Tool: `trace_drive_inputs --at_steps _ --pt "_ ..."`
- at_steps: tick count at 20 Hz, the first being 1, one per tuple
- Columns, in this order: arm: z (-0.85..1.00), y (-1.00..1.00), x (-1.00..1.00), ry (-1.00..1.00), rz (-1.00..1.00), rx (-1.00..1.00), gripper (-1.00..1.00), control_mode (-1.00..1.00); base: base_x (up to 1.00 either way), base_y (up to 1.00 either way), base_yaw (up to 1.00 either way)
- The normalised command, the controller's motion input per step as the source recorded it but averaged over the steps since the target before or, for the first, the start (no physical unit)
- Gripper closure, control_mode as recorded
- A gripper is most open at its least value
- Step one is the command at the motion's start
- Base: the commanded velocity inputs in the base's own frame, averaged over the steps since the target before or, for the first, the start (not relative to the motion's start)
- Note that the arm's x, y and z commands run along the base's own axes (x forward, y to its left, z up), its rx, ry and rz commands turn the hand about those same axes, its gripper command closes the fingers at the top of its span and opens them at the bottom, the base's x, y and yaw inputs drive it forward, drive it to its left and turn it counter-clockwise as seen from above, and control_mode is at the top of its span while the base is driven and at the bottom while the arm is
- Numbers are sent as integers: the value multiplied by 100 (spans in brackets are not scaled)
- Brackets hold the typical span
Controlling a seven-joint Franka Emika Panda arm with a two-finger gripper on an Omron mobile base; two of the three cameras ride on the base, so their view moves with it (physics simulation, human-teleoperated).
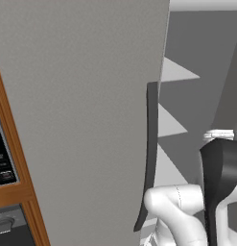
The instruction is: Take the bottled waters from the counter and place them in the freezer to freeze. Close the freezer door after placing the bottles.
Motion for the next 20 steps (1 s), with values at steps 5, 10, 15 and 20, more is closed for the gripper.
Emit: trace_drive_inputs --at_steps 5,10,15,20 --pt "-38 0 28 37 13 23 -100 -100 0 0 0" --pt "-22 13 0 14 8 2 -100 -100 0 0 0" --pt "-3 2 0 1 0 0 -100 -100 0 0 0" --pt "0 1 0 0 0 0 -100 100 -6 0 0"
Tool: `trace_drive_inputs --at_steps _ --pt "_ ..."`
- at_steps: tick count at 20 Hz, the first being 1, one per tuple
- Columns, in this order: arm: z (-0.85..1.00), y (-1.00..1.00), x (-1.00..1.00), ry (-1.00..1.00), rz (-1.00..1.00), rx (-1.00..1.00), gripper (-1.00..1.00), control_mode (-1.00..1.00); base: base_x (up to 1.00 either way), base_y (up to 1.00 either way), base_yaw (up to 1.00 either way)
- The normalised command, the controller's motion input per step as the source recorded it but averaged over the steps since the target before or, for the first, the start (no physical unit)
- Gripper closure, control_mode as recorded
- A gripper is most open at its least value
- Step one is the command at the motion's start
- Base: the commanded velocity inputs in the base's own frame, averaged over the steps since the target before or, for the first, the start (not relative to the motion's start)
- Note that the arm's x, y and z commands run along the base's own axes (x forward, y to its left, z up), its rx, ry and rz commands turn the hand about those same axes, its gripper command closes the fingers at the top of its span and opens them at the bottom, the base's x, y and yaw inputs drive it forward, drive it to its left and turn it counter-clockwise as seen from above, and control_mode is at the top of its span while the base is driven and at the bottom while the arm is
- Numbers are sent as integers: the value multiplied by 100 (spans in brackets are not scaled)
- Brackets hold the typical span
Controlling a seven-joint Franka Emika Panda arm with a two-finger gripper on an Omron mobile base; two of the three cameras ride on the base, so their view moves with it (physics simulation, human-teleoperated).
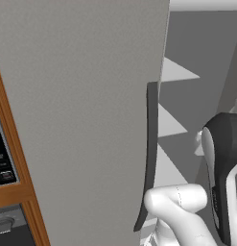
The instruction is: Take the bottled waters from the counter and place them in the freezer to freeze. Close the freezer door after placing the bottles.
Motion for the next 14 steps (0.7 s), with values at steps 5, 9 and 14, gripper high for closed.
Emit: trace_drive_inputs --at_steps 5,9,14 --pt "0 0 0 0 0 0 -100 100 -39 0 0" --pt "0 0 0 0 0 0 -100 100 -80 -3 0" --pt "0 0 0 0 0 0 -100 100 -88 0 0"
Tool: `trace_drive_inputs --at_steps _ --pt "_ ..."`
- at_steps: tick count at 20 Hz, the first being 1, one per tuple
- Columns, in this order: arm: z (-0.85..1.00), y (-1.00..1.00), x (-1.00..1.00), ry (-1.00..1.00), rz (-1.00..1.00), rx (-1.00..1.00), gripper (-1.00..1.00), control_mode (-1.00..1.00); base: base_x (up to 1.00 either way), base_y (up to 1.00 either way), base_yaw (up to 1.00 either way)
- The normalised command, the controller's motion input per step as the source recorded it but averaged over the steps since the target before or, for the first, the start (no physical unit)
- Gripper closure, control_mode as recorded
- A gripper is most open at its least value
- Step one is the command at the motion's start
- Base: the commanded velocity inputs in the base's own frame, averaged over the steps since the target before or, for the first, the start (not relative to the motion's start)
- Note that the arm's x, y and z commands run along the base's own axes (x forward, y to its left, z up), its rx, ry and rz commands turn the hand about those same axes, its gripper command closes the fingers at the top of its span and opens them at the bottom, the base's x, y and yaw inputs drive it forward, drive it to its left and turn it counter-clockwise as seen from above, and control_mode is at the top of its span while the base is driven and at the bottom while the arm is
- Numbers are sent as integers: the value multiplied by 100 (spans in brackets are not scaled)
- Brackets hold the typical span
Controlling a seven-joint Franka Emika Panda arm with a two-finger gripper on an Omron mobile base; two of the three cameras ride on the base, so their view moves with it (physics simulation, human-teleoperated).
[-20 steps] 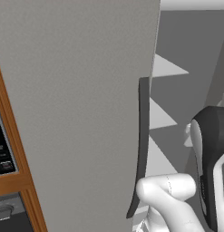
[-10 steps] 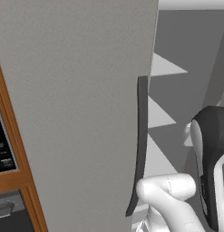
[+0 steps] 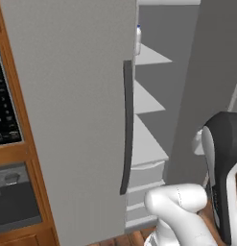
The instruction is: Take the bottled waters from the counter and place them in the freezer to freeze. Close the freezer door after placing the bottles.
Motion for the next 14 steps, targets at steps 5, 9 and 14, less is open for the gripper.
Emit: trace_drive_inputs --at_steps 5,9,14 --pt "0 0 0 0 0 0 -100 100 -66 0 0" --pt "0 0 0 0 0 0 -100 100 -41 -14 3" --pt "0 0 0 0 0 0 -100 100 -20 -45 11"
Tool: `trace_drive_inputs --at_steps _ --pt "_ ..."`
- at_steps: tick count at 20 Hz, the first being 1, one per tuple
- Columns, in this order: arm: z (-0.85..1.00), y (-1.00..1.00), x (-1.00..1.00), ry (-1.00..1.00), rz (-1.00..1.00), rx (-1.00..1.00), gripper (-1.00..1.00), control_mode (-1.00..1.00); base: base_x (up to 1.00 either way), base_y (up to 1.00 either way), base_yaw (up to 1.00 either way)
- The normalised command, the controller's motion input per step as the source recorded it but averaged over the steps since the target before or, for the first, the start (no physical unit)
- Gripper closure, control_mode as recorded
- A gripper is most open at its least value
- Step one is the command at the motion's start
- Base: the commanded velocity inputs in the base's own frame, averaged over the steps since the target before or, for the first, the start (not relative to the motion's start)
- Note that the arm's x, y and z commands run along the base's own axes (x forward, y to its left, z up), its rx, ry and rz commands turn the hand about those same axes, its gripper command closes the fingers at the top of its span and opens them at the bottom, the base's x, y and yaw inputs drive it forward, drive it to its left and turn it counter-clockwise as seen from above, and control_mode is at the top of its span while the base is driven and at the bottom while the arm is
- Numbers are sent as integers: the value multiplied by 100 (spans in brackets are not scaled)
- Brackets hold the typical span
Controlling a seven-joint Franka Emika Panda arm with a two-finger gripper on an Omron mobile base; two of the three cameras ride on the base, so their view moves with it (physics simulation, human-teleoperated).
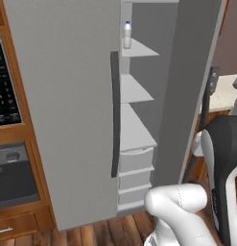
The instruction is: Take the bottled waters from the counter and place them in the freezer to freeze. Close the freezer door after placing the bottles.
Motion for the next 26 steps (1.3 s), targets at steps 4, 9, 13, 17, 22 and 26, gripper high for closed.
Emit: trace_drive_inputs --at_steps 4,9,13,17,22,26 --pt "0 0 0 0 0 0 -100 100 -10 -53 13" --pt "0 0 0 0 0 0 -100 100 -5 -47 10" --pt "0 0 0 0 0 0 -100 100 -8 -38 7" --pt "0 0 0 0 0 0 -100 100 -11 -39 8" --pt "0 0 0 0 0 0 -100 100 -11 -44 6" --pt "0 0 0 0 0 0 -100 100 0 -57 1"
